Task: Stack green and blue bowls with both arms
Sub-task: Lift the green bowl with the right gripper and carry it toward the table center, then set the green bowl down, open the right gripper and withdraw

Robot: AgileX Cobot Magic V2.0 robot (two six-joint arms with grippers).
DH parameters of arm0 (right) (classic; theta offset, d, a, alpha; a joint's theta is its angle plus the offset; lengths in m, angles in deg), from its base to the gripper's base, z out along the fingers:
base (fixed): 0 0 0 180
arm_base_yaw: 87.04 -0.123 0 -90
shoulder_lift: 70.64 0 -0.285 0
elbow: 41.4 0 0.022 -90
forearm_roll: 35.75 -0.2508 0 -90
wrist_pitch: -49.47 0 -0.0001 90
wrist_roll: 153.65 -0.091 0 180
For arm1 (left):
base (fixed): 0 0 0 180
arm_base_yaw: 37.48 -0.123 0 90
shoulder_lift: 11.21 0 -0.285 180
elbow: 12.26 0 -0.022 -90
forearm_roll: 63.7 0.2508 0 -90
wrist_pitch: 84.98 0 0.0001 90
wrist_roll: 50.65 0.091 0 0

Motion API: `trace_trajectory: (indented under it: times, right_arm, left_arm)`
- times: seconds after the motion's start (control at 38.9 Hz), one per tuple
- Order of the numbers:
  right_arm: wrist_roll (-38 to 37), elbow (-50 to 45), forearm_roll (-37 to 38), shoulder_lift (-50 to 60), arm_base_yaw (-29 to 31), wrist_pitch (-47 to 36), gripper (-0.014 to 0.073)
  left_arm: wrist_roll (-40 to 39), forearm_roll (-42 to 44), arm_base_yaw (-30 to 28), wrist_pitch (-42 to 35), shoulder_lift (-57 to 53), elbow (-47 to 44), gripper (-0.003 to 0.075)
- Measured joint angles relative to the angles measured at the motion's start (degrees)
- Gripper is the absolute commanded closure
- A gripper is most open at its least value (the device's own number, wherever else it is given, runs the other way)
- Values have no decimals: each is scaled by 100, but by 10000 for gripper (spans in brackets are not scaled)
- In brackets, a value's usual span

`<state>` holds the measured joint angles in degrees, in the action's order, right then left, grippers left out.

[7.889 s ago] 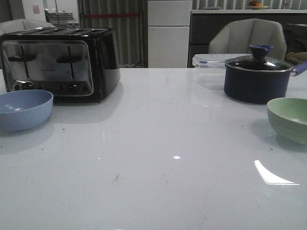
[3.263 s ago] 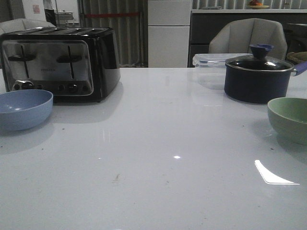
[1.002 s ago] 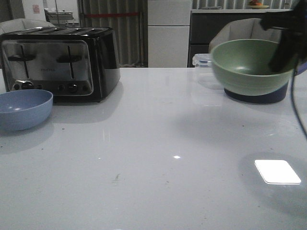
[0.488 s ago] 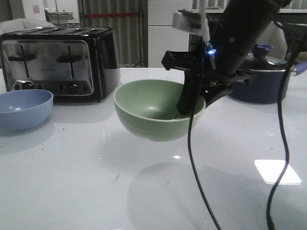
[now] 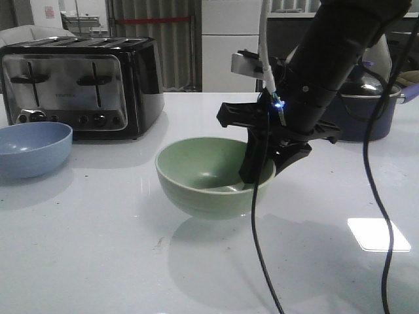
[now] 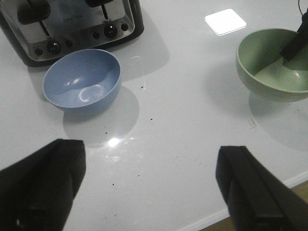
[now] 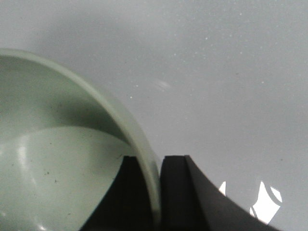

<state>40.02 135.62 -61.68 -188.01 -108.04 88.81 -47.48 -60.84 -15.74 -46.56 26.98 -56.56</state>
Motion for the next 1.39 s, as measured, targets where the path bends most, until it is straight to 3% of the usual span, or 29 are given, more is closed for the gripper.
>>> trace_trajectory:
  times: [0.15,0.28,0.54,0.82,1.08,1.39]
  right_arm:
    - [71,0,-2,-85,0,113,225]
    - [80,0,-12,-83,0,122,144]
    - [119,0,-12,261,0,122,143]
    - [622,-106,28,1707,0,509,143]
    - [1222,-1051,76,3511,0,586,143]
    - [1385,-2359,291,5291,0,624,143]
  left_arm:
    - [0,0,0,0,0,0,118]
    - [0,0,0,0,0,0,118]
    - [0,0,0,0,0,0,118]
    - [0,0,0,0,0,0,118]
    - [0,0,0,0,0,0,118]
    - [0,0,0,0,0,0,118]
